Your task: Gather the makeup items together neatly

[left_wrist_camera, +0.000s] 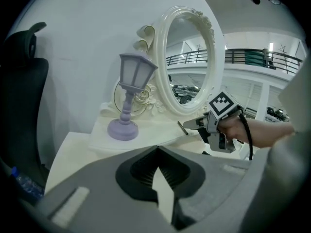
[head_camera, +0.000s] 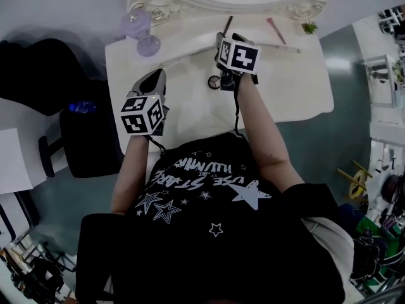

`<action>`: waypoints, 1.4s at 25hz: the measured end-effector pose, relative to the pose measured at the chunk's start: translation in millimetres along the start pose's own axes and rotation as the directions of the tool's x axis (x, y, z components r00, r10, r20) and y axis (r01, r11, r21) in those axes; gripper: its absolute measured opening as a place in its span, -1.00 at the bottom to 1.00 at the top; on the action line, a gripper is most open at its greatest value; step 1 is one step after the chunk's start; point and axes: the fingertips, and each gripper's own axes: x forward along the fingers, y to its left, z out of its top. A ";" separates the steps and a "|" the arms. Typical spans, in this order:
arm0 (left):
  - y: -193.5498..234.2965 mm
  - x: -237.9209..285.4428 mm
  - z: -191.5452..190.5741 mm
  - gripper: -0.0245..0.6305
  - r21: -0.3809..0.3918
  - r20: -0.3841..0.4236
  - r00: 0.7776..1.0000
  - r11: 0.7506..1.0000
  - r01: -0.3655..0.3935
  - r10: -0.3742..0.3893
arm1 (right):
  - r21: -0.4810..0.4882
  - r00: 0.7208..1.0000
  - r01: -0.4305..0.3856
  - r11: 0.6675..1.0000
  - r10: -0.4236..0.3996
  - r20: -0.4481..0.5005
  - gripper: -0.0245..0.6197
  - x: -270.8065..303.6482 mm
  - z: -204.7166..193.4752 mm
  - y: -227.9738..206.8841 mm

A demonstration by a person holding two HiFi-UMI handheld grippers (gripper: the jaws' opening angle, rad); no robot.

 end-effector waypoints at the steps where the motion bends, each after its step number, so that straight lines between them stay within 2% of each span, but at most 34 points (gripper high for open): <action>1: 1.4 -0.2 -0.3 -0.92 -0.002 -0.003 1.000 1.000 0.002 -0.002 | 0.000 1.000 0.007 1.000 -0.007 -0.002 -0.26 2.6 0.8 0.3; 11: 9.2 1.5 -7.2 -0.92 -0.024 -0.026 0.999 0.999 0.030 -0.031 | -0.007 0.997 0.073 0.997 -0.073 -0.032 -0.32 19.6 -2.4 -1.2; 15: 9.9 3.4 -9.3 -0.92 -0.029 -0.030 0.999 0.999 0.037 -0.038 | -0.028 0.989 0.140 0.990 -0.141 -0.033 -0.59 20.5 -2.1 -11.3; 17: 10.1 4.9 -10.8 -0.92 -0.031 -0.034 0.999 0.999 0.038 -0.039 | -0.026 0.988 0.153 0.988 -0.153 -0.032 -0.61 21.3 -1.9 -15.9; 19: 10.6 4.9 -12.0 -0.92 -0.032 -0.036 0.998 0.999 0.040 -0.041 | -0.022 0.987 0.158 0.987 -0.159 -0.030 -0.71 21.2 -2.2 -18.4; 27: 10.4 2.1 -11.7 -0.92 -0.030 -0.035 0.998 0.999 0.043 -0.045 | -0.044 0.988 0.147 0.988 -0.148 -0.037 -0.72 15.2 -4.2 -17.8; 35: -3.2 0.9 -13.3 -0.92 -0.020 -0.037 0.997 0.997 0.068 -0.069 | -0.039 0.991 0.131 0.991 -0.131 0.008 -0.72 -13.4 -6.4 -24.5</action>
